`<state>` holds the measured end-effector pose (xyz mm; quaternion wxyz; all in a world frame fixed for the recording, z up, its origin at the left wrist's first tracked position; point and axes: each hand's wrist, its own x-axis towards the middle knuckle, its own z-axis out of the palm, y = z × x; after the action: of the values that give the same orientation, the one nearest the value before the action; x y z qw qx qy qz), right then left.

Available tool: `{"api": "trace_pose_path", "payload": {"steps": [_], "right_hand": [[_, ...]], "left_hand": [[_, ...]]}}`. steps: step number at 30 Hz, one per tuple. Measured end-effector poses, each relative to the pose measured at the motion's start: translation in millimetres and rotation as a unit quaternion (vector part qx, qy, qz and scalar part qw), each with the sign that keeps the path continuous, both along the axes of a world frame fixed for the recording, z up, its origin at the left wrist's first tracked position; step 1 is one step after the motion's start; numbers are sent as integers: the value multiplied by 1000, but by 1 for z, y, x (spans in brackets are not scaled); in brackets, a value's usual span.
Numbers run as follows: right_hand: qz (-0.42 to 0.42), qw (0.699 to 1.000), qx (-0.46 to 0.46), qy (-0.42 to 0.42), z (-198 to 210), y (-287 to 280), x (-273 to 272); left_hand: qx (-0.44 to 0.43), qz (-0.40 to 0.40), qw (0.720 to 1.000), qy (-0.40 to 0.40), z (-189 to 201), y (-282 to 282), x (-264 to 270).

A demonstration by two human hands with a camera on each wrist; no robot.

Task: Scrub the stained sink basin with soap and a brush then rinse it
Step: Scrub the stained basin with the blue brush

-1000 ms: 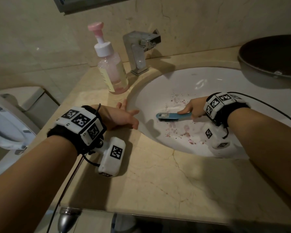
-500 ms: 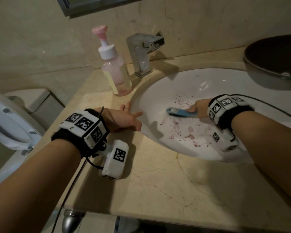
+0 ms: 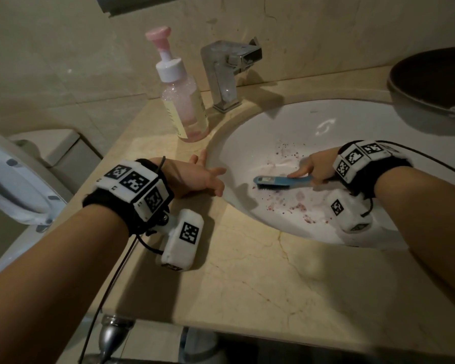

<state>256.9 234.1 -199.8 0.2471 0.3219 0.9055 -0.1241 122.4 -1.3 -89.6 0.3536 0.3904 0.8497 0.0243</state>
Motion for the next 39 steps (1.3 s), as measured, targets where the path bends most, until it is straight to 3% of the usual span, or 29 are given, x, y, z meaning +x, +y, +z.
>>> {"api": "trace_pose_path", "payload": {"steps": [4, 8, 14, 16, 22, 26, 29, 33, 37, 39], "right_hand": [[-14, 995, 91, 46, -1, -5, -7], [-62, 986, 95, 123, 0, -1, -8], [-22, 996, -43, 81, 1, -10, -11], [-18, 996, -44, 78, 4, -13, -10], [-36, 994, 71, 72, 4, -7, -6], [-111, 976, 94, 165, 10, 15, 8], [-109, 964, 129, 207, 8, 21, 13], [-80, 961, 196, 177, 16, 7, 12], [-51, 981, 174, 65, 1, 7, 6], [-34, 983, 160, 87, -9, 11, 8]], "left_hand": [[4, -4, 1000, 10, 0, -2, 1], [12, 1, 1000, 5, 0, -3, 1], [19, -4, 1000, 20, 0, -3, 4], [20, -3, 1000, 18, 0, -4, 3], [12, 2, 1000, 12, 0, -2, 2], [18, 12, 1000, 2, 0, -3, 1], [28, 27, 999, -9, -1, -4, 3], [40, 47, 998, -5, -2, -3, 3], [53, 61, 997, -6, -1, -4, 6], [54, 56, 997, -9, 1, -5, 8]]}}
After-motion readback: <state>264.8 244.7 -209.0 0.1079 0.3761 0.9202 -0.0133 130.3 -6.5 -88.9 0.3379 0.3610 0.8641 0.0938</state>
